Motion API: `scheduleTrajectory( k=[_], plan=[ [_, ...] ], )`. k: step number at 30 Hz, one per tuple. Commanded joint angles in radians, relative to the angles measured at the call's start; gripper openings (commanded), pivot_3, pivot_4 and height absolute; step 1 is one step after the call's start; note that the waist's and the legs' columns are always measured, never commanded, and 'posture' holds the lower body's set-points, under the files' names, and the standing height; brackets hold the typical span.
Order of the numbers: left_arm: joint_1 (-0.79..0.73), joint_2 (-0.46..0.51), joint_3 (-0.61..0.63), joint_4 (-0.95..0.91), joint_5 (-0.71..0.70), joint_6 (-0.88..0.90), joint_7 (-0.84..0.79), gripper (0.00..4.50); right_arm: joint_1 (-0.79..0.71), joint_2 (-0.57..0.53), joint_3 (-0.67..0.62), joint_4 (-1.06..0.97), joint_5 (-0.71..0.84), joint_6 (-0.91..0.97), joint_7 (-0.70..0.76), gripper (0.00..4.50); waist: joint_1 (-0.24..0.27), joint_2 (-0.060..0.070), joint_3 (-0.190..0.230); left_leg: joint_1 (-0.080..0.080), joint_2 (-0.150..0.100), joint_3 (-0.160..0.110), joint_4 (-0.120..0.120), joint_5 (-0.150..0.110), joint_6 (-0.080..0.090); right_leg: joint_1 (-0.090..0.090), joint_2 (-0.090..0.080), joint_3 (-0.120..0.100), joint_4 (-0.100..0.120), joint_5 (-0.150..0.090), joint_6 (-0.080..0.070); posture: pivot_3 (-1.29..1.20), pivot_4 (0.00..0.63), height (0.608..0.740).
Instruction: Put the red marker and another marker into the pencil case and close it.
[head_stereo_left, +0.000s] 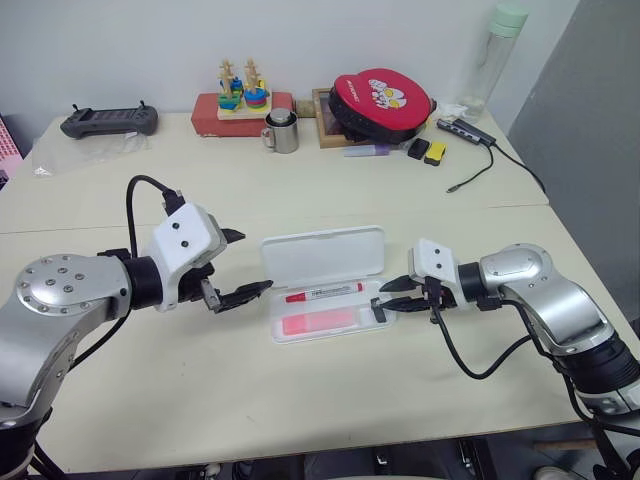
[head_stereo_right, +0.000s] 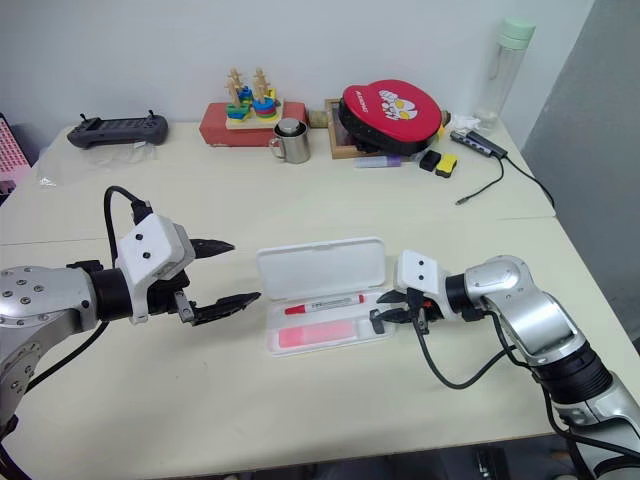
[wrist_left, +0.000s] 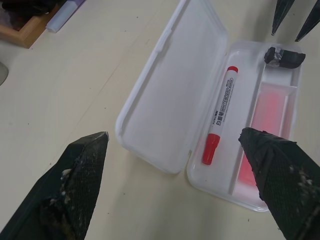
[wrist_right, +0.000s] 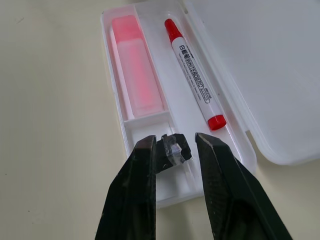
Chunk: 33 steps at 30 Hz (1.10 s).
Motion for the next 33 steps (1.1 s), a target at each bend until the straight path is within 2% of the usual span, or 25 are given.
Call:
scheduleTrajectory(
  k=[1, 16, 33],
  plan=[
    [-0.003, -0.002, 0.006, -0.009, 0.009, -0.022, 0.005, 4.50, -0.020, 0.007, 0.004, 0.000, -0.018, -0.028, -0.005, 1.34, 0.000, 0.000, 0.000, 0.000, 0.000, 0.000, 0.000, 0.000, 0.000, 0.000, 0.000, 0.000, 0.000, 0.000, 0.000, 0.00, 0.150, 0.740],
    [0.022, 0.011, 0.036, -0.034, -0.017, -0.016, -0.027, 4.50, -0.013, 0.020, 0.026, 0.126, -0.082, -0.117, 0.006, 1.34, 0.000, 0.000, 0.000, 0.000, 0.000, 0.000, 0.000, 0.000, 0.000, 0.000, 0.000, 0.000, 0.000, 0.000, 0.000, 0.00, 0.150, 0.740],
    [0.025, -0.001, 0.015, -0.036, -0.009, -0.022, -0.012, 4.50, -0.035, 0.074, 0.043, 0.080, -0.081, -0.094, 0.004, 1.34, 0.000, 0.000, 0.000, 0.000, 0.000, 0.000, 0.000, 0.000, 0.000, 0.000, 0.000, 0.000, 0.000, 0.000, 0.000, 0.00, 0.150, 0.740]
  ],
)
